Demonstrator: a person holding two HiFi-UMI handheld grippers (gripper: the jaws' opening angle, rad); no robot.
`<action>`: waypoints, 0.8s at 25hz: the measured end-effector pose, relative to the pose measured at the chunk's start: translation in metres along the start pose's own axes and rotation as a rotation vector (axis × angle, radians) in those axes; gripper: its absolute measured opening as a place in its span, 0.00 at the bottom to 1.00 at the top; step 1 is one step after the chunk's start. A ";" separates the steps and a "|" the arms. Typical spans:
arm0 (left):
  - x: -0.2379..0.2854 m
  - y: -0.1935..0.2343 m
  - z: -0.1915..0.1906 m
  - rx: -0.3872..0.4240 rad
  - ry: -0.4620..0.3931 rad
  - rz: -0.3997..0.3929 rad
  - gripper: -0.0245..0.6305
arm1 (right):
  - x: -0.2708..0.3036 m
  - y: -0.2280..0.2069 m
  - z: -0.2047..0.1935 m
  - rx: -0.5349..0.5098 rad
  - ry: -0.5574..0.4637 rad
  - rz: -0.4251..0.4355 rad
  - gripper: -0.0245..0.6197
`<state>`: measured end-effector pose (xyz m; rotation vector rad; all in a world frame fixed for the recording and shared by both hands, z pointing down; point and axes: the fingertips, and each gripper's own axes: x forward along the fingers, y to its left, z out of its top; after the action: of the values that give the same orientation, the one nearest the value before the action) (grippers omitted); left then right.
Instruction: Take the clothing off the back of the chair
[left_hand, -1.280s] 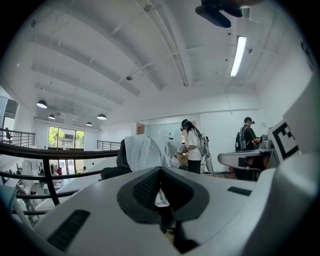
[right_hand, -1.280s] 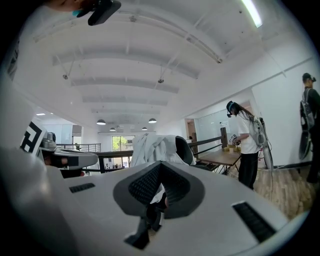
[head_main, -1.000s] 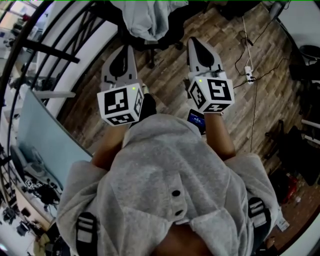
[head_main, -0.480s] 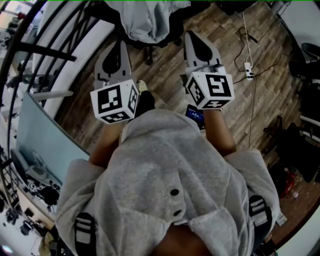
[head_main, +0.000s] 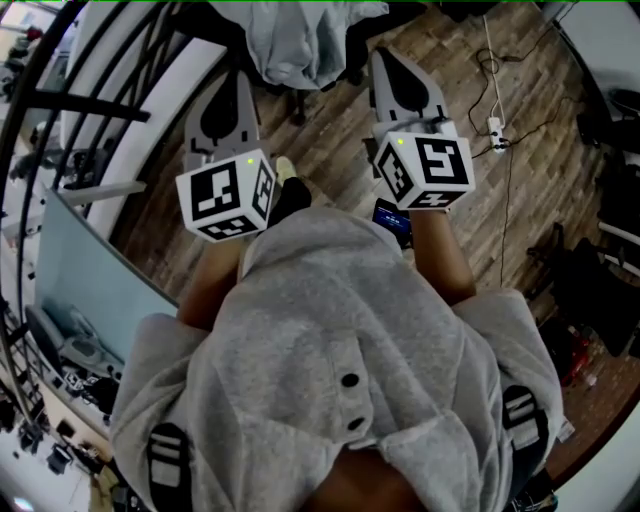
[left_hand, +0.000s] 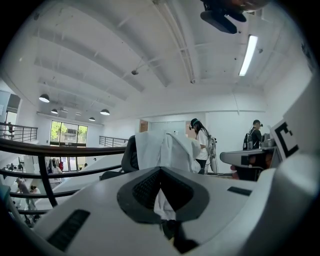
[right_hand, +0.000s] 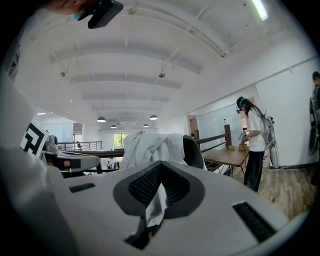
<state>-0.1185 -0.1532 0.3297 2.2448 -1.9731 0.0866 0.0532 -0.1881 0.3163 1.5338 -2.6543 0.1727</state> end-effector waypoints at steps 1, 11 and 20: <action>0.002 0.004 0.001 -0.003 -0.001 -0.002 0.05 | 0.003 0.002 0.001 0.000 -0.001 -0.001 0.05; 0.023 0.041 0.009 -0.027 -0.001 -0.030 0.05 | 0.029 0.011 0.005 -0.017 0.020 -0.051 0.05; 0.042 0.053 0.015 -0.035 -0.010 -0.089 0.05 | 0.044 0.011 0.010 -0.025 0.021 -0.103 0.05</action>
<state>-0.1661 -0.2033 0.3245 2.3119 -1.8610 0.0313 0.0211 -0.2218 0.3111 1.6461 -2.5439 0.1483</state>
